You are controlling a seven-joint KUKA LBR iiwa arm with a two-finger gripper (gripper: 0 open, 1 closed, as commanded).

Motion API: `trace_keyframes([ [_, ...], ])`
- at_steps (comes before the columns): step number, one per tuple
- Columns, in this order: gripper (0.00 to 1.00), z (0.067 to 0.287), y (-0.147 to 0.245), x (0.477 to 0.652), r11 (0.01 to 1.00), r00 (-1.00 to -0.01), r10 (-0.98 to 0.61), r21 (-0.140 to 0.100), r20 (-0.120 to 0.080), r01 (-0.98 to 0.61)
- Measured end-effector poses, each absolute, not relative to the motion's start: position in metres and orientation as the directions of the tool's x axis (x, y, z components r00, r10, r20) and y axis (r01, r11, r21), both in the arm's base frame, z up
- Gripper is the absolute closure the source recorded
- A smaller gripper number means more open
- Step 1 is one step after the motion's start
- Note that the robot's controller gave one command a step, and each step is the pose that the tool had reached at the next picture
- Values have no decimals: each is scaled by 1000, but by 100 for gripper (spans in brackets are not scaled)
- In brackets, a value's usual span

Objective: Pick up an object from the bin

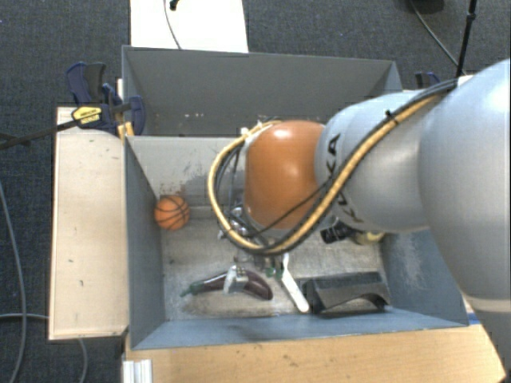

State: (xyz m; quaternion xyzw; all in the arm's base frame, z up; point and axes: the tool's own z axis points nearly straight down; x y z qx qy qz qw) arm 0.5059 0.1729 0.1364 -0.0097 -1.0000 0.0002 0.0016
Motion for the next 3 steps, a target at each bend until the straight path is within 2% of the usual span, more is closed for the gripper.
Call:
trace_keyframes([
  [1, 0, 128, 147, 505, 1000, -1000, -21, 0, -1, -21],
  [2, 0, 77, 151, 508, 996, -996, 90, 2, -4, 90],
  [3, 100, 80, 150, 507, 996, -996, 94, 2, -2, 94],
])
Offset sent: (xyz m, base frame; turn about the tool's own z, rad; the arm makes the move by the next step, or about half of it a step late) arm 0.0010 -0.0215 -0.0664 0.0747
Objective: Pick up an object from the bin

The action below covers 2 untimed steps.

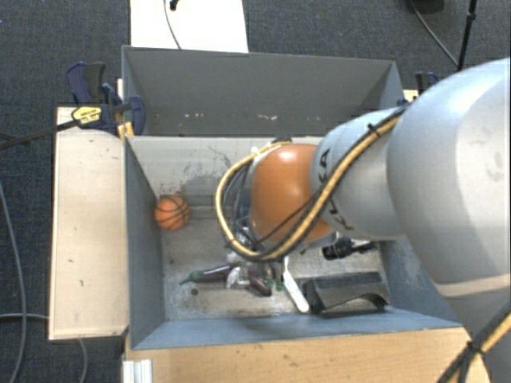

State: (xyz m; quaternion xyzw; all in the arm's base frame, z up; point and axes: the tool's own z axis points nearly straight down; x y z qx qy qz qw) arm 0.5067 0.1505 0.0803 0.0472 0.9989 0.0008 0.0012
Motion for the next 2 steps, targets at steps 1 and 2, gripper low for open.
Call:
trace_keyframes([
  [1, 100, 80, 150, 507, 996, -996, 94, 2, -2, 94],
  [2, 100, 80, 150, 507, 995, -995, 95, 2, -2, 95],
])
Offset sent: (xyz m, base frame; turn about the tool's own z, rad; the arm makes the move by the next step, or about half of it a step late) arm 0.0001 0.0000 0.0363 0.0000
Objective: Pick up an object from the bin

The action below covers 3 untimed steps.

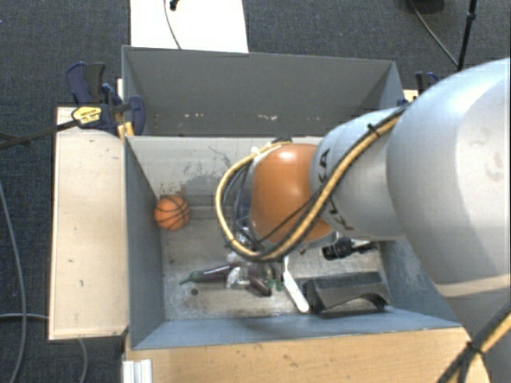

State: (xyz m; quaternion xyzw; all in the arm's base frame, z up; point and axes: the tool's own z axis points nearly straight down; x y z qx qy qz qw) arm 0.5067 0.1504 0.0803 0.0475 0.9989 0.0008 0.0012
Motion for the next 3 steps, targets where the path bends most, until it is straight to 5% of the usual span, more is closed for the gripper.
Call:
trace_keyframes([
  [3, 100, 109, 150, 507, 995, -995, 97, 1, -2, 97],
])
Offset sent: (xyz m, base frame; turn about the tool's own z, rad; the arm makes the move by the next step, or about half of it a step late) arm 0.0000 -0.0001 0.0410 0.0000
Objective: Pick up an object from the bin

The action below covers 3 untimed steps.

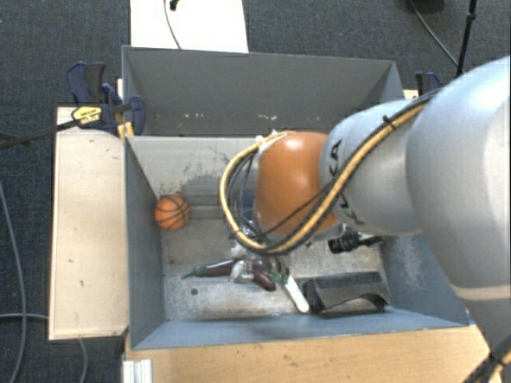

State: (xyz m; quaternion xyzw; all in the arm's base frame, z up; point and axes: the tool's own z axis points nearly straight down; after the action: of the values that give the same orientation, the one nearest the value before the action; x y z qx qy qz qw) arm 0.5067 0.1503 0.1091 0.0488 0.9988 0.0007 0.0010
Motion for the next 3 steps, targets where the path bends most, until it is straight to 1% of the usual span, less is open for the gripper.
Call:
trace_keyframes([
  [1, 100, 117, 150, 507, 995, -995, 98, 2, -5, 98],
  [2, 100, 125, 150, 506, 995, -995, 99, 0, 1, 99],
  [3, 100, 138, 150, 507, 995, -995, 100, 1, -1, 100],
])
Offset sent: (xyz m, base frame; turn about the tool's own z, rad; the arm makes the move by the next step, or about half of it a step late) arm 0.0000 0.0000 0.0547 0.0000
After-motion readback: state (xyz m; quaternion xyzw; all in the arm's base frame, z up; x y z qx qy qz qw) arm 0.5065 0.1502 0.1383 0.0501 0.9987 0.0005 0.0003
